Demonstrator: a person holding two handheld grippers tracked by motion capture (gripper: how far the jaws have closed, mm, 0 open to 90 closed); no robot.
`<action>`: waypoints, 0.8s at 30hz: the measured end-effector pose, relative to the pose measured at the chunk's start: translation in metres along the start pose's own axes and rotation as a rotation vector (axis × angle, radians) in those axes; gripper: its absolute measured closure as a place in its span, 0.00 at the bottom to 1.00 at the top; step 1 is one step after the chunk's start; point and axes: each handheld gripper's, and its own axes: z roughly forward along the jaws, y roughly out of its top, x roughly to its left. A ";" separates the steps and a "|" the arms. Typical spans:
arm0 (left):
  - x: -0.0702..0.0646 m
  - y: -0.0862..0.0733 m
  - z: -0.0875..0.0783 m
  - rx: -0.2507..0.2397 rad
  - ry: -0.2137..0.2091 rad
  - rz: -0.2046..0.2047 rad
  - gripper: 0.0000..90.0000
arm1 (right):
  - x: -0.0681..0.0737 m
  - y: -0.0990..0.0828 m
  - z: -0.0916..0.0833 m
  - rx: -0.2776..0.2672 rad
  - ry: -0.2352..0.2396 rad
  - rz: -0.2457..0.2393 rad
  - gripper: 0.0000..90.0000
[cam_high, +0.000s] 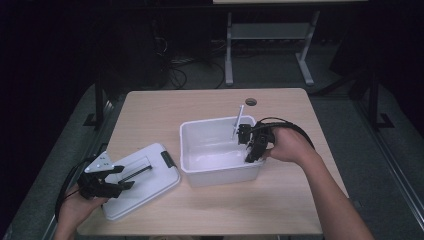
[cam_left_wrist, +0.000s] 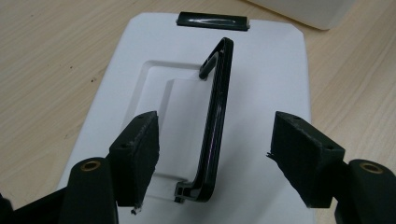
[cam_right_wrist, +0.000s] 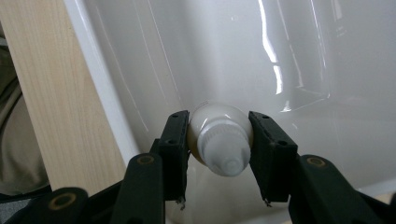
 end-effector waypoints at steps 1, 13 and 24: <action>0.000 0.000 0.000 0.000 -0.001 -0.001 0.35 | 0.000 0.000 0.001 -0.001 0.002 0.000 0.66; 0.001 -0.001 0.000 0.000 -0.003 -0.005 0.35 | -0.003 0.007 0.017 0.024 -0.003 -0.001 0.66; 0.000 0.001 -0.002 -0.019 -0.012 0.001 0.35 | -0.004 0.006 0.028 0.029 0.010 0.008 0.66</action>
